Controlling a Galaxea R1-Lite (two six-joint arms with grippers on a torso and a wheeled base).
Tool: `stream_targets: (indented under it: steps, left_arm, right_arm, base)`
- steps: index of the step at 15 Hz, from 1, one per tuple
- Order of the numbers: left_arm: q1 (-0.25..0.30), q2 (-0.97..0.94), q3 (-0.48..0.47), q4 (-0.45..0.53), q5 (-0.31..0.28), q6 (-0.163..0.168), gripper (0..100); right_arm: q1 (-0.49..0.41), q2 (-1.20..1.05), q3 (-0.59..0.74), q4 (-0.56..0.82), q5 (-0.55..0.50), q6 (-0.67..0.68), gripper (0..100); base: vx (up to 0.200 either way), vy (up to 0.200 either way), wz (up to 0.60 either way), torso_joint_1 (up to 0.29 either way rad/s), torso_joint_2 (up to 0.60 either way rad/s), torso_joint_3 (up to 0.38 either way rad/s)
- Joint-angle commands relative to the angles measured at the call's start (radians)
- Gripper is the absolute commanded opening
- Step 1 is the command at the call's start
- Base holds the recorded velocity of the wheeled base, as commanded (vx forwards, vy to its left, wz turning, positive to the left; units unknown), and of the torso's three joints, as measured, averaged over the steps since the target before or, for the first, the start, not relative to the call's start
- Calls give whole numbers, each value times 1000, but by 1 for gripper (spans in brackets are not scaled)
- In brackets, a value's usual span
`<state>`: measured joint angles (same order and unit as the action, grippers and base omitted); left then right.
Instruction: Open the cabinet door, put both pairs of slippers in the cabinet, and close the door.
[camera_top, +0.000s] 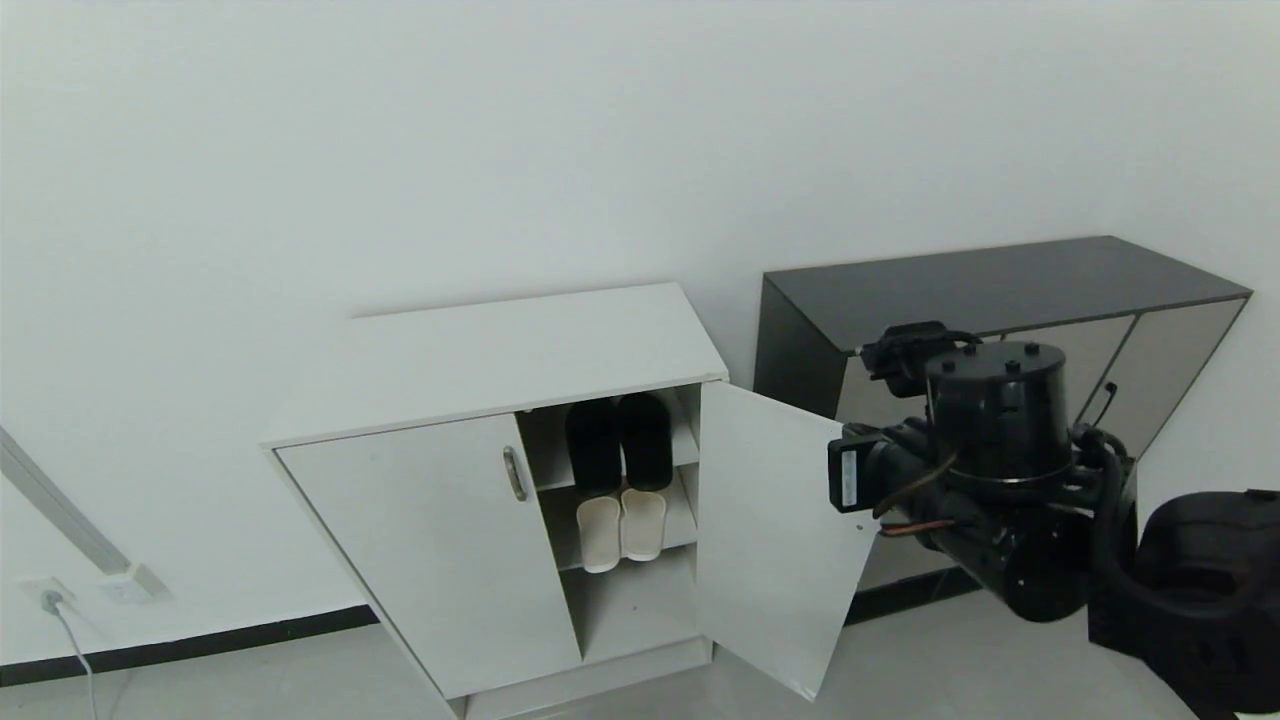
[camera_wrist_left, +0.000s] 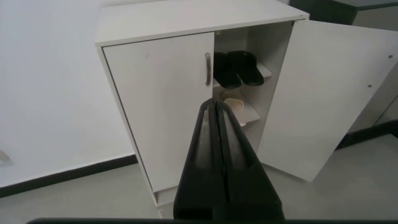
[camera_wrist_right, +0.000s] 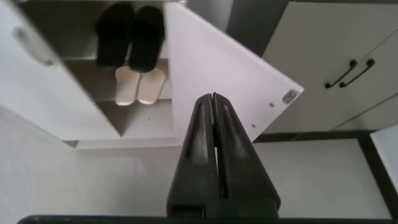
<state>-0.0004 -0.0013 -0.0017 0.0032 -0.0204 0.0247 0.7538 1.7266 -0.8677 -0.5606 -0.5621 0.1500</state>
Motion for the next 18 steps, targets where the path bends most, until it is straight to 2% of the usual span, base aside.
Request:
stream_targets:
  steps: [1, 3, 7, 13, 18]
  left_arm:
    - [0, 1, 0, 0, 0, 0, 0]
    - [0, 1, 0, 0, -1, 0, 0]
    - [0, 1, 0, 0, 0, 0, 0]
    - [0, 1, 0, 0, 0, 0, 0]
    - [0, 1, 0, 0, 0, 0, 0]
  right_arm:
    - [-126, 57, -74, 8, 85, 0, 0]
    - [-212, 131, -160, 45, 108, 0, 0]
    - [-298, 252, -295, 57, 160, 3, 0]
    - [-363, 406, -421, 54, 186, 3, 0]
    - [-384, 470, -464, 51, 188, 3, 0]
  base:
    - [0, 0, 0, 0, 0, 0]
    - [0, 0, 0, 0, 0, 0]
    - [0, 0, 0, 0, 0, 0]
    - [0, 0, 0, 0, 0, 0]
    - [0, 0, 0, 0, 0, 0]
